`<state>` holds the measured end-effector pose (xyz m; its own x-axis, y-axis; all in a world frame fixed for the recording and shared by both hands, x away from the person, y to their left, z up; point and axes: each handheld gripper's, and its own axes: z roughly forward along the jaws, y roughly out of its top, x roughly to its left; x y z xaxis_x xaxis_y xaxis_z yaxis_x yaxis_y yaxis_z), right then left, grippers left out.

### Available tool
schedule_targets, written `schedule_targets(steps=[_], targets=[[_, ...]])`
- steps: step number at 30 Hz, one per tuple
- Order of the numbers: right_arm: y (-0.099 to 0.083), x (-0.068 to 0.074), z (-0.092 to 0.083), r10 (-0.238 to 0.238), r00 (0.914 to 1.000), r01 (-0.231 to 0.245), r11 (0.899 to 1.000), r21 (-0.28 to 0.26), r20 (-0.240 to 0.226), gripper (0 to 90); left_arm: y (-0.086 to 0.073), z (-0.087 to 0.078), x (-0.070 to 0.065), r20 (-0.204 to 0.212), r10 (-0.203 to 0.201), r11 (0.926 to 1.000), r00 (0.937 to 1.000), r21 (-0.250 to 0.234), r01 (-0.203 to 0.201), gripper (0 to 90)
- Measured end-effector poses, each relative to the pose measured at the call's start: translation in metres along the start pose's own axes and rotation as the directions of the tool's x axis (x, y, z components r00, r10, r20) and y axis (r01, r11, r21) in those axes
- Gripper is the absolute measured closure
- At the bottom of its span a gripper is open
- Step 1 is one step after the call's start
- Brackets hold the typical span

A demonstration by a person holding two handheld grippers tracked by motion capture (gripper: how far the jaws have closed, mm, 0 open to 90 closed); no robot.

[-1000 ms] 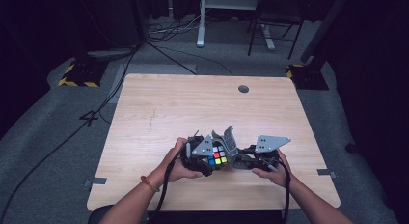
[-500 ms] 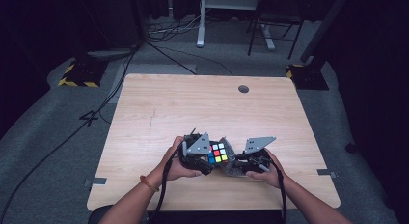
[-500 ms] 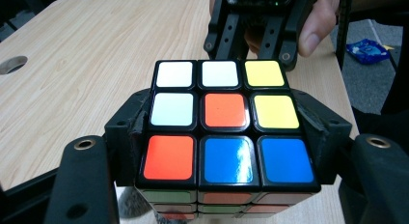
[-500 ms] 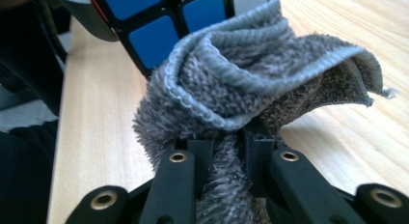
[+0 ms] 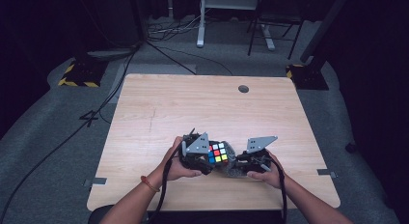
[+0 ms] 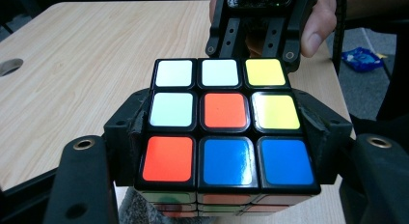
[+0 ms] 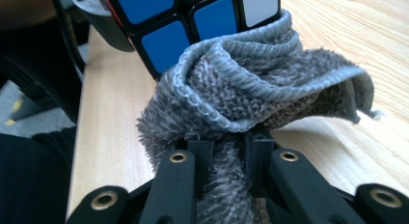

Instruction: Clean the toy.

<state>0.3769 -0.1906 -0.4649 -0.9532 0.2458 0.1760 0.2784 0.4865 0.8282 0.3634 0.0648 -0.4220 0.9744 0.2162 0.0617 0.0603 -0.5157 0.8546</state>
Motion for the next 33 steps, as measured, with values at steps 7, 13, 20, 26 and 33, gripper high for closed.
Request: schedule_targets(steps=[7,13,20,26,33], targets=[[0.0,-0.001,-0.004,0.001,1.0,-0.001,0.999,-0.032,0.002,78.6,-0.003,0.0,0.003,0.009,-0.002,0.9998,1.0,0.021,0.002,32.6],[0.0,-0.003,-0.009,0.003,1.0,-0.003,0.998,-0.056,0.008,78.6,-0.007,0.002,0.004,0.008,0.001,0.9975,1.0,0.071,-0.002,32.5],[0.0,-0.002,-0.012,-0.005,0.9998,0.006,0.997,-0.072,0.018,78.7,-0.007,0.004,0.004,0.003,0.005,0.9943,1.0,0.106,-0.005,32.5],[0.001,0.0,-0.014,-0.024,0.9992,0.026,0.997,-0.079,0.031,78.7,-0.009,0.007,0.004,0.008,0.001,0.9916,1.0,0.129,-0.002,32.6],[0.004,0.0,-0.017,-0.014,0.9979,0.021,0.994,-0.109,0.063,78.7,-0.005,0.002,0.001,-0.012,0.009,0.9978,0.9999,0.065,-0.008,33.1]])
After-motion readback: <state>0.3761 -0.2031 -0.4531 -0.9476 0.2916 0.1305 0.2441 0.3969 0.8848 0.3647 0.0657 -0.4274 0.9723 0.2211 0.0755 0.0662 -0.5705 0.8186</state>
